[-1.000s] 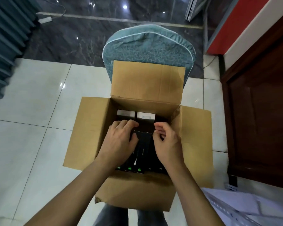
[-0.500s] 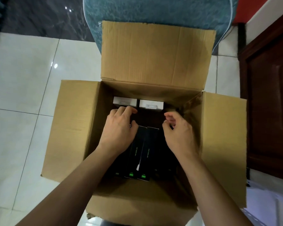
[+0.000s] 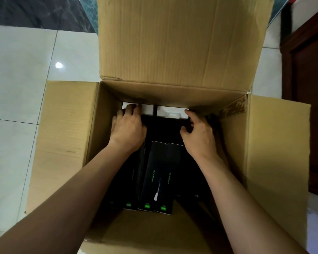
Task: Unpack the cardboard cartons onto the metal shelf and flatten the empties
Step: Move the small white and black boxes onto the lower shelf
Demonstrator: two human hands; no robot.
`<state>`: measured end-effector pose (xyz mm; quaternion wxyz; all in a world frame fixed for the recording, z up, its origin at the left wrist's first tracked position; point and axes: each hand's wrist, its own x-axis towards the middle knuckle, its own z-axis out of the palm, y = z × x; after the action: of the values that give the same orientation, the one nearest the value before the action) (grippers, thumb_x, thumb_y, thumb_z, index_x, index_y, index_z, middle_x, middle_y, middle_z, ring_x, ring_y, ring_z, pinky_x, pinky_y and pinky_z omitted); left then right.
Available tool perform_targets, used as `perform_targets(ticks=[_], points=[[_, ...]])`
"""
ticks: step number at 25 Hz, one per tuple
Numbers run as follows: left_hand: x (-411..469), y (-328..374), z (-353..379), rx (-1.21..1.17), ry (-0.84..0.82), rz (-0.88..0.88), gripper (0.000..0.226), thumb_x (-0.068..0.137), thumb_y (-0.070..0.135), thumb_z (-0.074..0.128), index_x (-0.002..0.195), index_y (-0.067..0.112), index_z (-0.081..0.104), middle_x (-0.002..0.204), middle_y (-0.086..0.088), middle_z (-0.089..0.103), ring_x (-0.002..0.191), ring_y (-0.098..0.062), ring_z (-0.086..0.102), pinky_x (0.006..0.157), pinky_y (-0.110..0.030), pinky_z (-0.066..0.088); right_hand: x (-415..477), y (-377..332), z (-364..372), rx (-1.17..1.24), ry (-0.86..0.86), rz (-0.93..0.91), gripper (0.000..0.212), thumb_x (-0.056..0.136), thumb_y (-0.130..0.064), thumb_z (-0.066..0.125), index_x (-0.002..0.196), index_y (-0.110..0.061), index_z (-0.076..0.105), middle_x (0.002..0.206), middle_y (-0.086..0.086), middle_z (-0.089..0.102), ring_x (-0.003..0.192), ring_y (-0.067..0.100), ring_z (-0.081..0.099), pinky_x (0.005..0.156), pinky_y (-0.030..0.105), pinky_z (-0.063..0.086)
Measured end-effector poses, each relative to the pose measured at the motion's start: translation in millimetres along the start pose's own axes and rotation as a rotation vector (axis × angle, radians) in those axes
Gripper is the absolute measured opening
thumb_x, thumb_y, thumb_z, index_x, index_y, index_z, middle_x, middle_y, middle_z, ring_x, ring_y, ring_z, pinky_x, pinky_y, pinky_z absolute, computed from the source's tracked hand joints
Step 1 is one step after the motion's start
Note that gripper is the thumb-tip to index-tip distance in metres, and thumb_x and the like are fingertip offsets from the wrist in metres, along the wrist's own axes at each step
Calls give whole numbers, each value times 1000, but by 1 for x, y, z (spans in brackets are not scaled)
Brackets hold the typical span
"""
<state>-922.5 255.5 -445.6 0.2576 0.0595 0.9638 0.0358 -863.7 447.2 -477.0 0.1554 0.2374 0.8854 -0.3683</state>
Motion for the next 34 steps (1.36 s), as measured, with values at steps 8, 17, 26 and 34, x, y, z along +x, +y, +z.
perform_targets(ticks=[8, 17, 26, 34], points=[[21, -5, 15, 64, 14, 1, 62, 95, 23, 60, 151, 13, 33, 152, -18, 29, 131, -42, 36, 106, -50, 35, 8, 10, 18, -170, 151, -188, 51, 87, -8, 71, 135, -21, 56, 129, 8, 58, 118, 32, 56, 93, 44, 48], [23, -2, 26, 39, 203, -49, 57, 87, 3, 59, 141, 13, 44, 136, -20, 39, 119, -41, 40, 100, -47, 38, 20, 13, 32, -187, 174, -264, 46, 86, -3, 69, 128, -13, 55, 119, 9, 61, 106, 29, 61, 81, 39, 51], [23, -2, 34, 43, 205, -28, 44, 94, 13, 59, 137, 19, 49, 129, -16, 55, 118, -37, 49, 98, -47, 37, 25, 17, 34, -247, 97, -190, 37, 87, -6, 68, 122, -15, 58, 114, 6, 64, 107, 30, 59, 85, 41, 45], [-18, 1, 10, -144, 228, 3, 53, 86, 12, 67, 135, 19, 48, 128, -16, 47, 116, -37, 41, 92, -51, 45, -21, 0, 0, -67, 203, -139, 35, 89, -12, 73, 120, -15, 58, 112, 9, 68, 104, 33, 64, 84, 52, 53]])
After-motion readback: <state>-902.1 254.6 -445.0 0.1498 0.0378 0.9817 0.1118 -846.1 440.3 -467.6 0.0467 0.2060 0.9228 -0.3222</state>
